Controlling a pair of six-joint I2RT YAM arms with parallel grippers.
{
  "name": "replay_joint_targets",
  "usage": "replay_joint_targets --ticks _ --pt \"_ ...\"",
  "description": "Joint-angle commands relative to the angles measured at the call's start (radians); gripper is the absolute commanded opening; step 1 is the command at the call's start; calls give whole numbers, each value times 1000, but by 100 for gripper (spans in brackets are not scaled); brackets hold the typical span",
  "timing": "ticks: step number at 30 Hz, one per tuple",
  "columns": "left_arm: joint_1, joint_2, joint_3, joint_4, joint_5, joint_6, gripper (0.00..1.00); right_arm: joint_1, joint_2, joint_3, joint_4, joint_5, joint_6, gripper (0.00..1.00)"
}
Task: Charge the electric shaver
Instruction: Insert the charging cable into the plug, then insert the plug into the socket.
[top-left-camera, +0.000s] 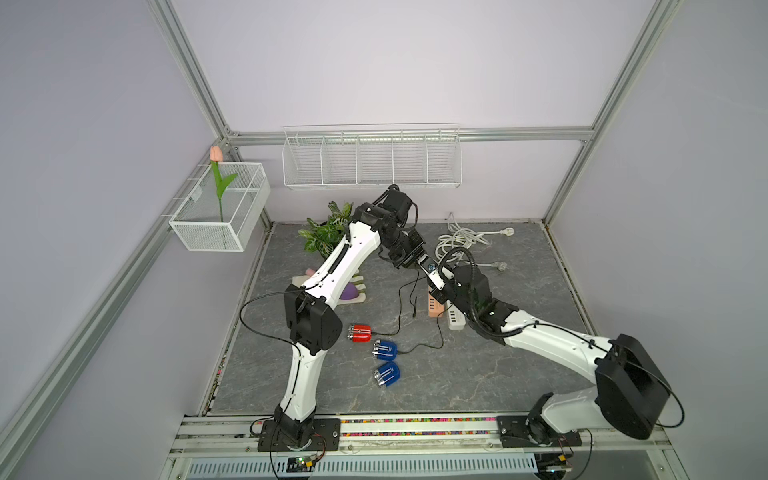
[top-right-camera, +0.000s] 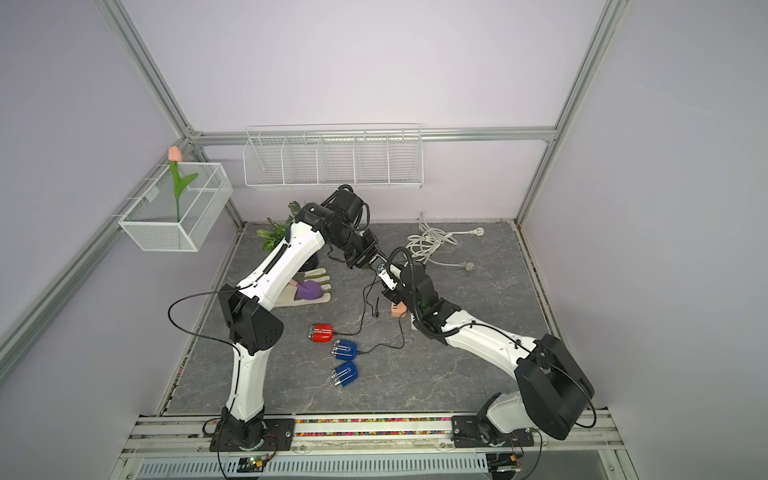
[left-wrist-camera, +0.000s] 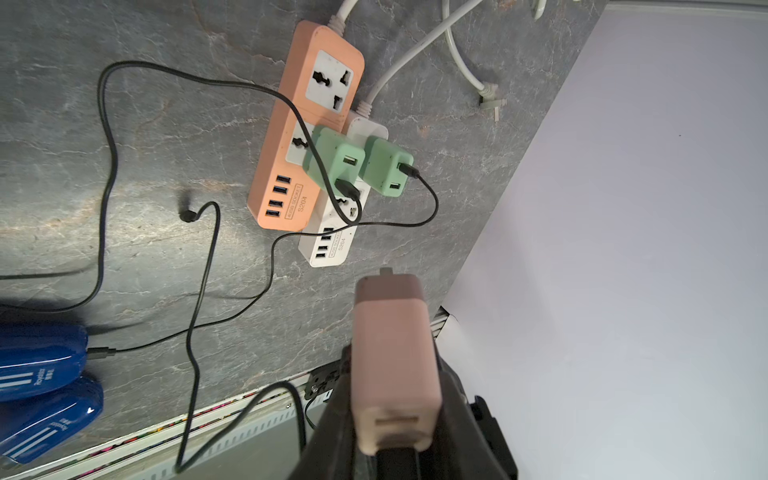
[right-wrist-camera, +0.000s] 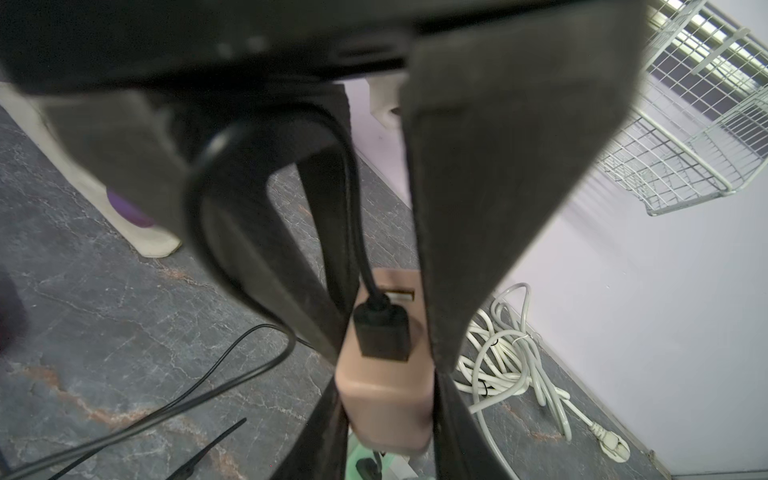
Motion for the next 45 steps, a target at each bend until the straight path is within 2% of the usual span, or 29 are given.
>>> replay_joint_targets --ticks 1,7,9,13,17,22,23,25,30,33,37,40,45 --pt "-39 13 22 19 87 -10 0 17 36 55 34 14 6 34" --pt "-41 13 17 27 105 -21 0 21 58 60 57 62 9 41" --pt "-40 10 2 42 120 -30 0 22 59 58 69 68 17 40" --pt "-40 9 -5 55 132 -35 0 22 66 58 86 66 26 27" --pt "-40 10 -6 50 123 -36 0 20 65 59 80 59 35 9" --pt "-37 5 0 66 117 -35 0 17 52 51 67 40 50 7" --pt "-34 3 8 66 110 -36 3 13 46 45 64 33 58 7" --pt "-27 -8 27 74 89 -35 23 4 23 26 62 18 77 7" --pt "2 -58 55 80 -8 -36 56 -34 -74 -66 48 -59 177 7" --pt "21 -87 47 69 -73 -35 62 -56 -126 -117 44 -127 278 7" --pt "45 -141 -17 109 -142 -33 64 -87 -199 -198 68 -163 440 7" --pt "61 -180 -97 130 -175 -8 64 -104 -274 -289 97 -143 563 7" --pt "71 -264 -302 242 -180 26 63 -118 -371 -454 152 -59 677 7"
